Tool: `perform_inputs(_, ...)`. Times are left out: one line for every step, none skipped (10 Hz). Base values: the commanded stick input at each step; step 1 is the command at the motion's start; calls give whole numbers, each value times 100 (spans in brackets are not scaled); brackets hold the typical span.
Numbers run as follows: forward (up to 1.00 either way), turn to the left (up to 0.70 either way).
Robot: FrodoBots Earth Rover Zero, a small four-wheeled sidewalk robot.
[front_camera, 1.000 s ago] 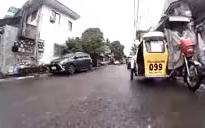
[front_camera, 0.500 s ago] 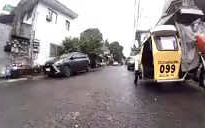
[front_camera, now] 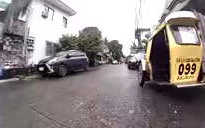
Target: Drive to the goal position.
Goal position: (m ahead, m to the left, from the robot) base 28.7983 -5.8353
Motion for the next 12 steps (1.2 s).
perform_inputs(100, 0)
perform_inputs(100, 0)
perform_inputs(100, 0)
perform_inputs(100, 0)
perform_inputs(100, 0)
perform_inputs(100, 0)
perform_inputs(100, 0)
perform_inputs(100, 0)
perform_inputs(100, 0)
perform_inputs(100, 0)
perform_inputs(100, 0)
perform_inputs(100, 0)
